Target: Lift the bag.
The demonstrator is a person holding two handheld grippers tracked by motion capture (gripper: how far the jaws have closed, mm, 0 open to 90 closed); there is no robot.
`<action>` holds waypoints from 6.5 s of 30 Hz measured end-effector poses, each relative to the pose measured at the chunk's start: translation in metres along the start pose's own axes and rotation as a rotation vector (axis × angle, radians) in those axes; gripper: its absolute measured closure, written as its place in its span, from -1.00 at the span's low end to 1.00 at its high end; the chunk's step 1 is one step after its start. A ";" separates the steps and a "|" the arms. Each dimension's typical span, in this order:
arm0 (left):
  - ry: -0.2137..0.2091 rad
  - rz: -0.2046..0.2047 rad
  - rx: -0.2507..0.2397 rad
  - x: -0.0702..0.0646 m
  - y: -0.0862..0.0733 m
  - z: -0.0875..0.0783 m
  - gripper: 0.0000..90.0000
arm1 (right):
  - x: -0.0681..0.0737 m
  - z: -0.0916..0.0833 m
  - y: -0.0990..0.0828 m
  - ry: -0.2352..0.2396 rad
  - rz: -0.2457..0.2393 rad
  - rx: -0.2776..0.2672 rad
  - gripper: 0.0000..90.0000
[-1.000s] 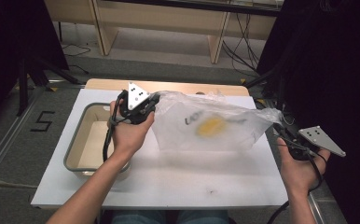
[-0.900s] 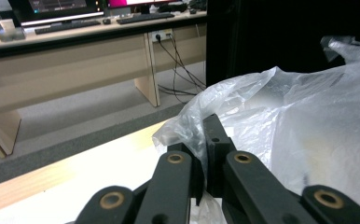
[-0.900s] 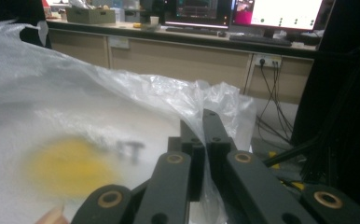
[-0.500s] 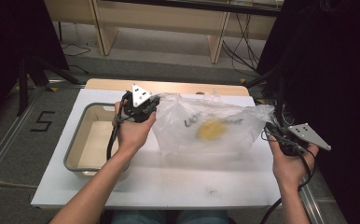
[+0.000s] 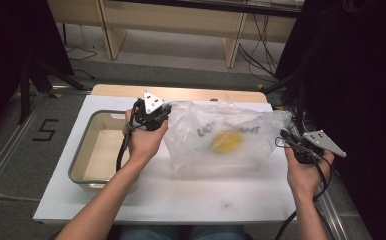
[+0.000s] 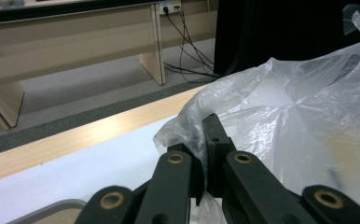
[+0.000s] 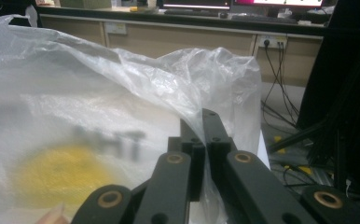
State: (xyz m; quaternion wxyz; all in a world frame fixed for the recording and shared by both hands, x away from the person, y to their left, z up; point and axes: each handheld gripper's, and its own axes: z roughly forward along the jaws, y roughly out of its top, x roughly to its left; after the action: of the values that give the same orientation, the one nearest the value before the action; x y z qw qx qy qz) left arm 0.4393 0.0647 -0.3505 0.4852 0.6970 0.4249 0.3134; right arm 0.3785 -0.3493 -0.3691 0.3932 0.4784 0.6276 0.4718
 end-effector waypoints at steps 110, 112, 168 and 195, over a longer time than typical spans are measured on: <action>-0.109 -0.004 0.199 -0.005 -0.056 -0.027 -0.36 | -0.010 0.003 -0.042 0.061 0.013 0.110 -0.32; -0.114 0.001 0.200 -0.006 -0.056 -0.028 -0.36 | -0.009 0.003 -0.042 0.064 0.012 0.111 -0.32; -0.256 0.116 0.235 -0.017 -0.071 -0.055 -0.41 | 0.019 -0.013 -0.049 0.200 -0.037 0.143 -0.29; -0.304 0.170 0.257 -0.006 -0.086 -0.073 -0.41 | 0.018 -0.026 -0.057 0.260 -0.051 0.174 -0.31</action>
State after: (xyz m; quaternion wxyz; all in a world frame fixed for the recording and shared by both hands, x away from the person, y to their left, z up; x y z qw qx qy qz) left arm 0.3495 0.1034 -0.4071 0.4226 0.8259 0.3228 0.1875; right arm 0.3370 -0.3430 -0.4188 0.2776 0.4296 0.7237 0.4633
